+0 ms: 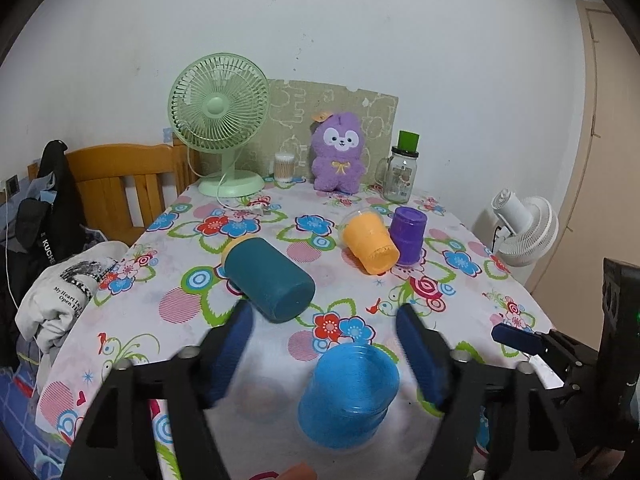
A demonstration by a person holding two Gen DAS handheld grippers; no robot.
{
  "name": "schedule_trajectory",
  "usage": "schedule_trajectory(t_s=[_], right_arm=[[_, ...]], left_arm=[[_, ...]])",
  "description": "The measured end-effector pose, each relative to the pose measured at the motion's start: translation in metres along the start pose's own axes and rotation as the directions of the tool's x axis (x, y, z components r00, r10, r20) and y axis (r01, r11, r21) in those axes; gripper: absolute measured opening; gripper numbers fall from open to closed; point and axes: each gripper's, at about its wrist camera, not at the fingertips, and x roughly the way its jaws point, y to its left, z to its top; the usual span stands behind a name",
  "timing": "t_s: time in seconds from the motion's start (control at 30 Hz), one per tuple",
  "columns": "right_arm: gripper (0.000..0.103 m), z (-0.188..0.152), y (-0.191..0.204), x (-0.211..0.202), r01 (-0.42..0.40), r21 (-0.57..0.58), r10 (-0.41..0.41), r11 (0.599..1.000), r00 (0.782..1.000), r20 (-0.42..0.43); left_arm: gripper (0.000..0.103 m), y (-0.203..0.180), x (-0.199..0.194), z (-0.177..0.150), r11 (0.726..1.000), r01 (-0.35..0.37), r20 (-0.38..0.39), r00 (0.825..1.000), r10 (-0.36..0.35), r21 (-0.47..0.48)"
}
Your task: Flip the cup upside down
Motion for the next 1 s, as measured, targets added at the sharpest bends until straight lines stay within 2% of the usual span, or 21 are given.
schedule_trajectory(t_s=[0.1, 0.33, 0.5, 1.0], right_arm=[[0.092, 0.000, -0.001, 0.001, 0.001, 0.004, -0.001, 1.000, 1.000, -0.006], [0.092, 0.001, 0.003, 0.002, 0.000, -0.008, 0.000, 1.000, 1.000, -0.007], [0.092, 0.004, 0.007, 0.001, 0.007, -0.019, -0.007, 1.000, 1.000, -0.002], [0.092, 0.007, 0.018, -0.002, 0.017, -0.041, -0.017, 0.999, 1.000, -0.003]], left_arm=[[0.085, 0.001, -0.002, 0.001, 1.000, 0.008, 0.010, 1.000, -0.008, -0.003], [0.085, 0.003, -0.001, 0.002, 1.000, 0.008, 0.006, 1.000, -0.008, -0.008], [0.091, 0.006, -0.002, 0.003, 1.000, 0.004, 0.012, 1.000, -0.004, -0.014], [0.095, 0.014, -0.010, 0.003, 1.000, -0.001, 0.024, 1.000, 0.002, -0.029]])
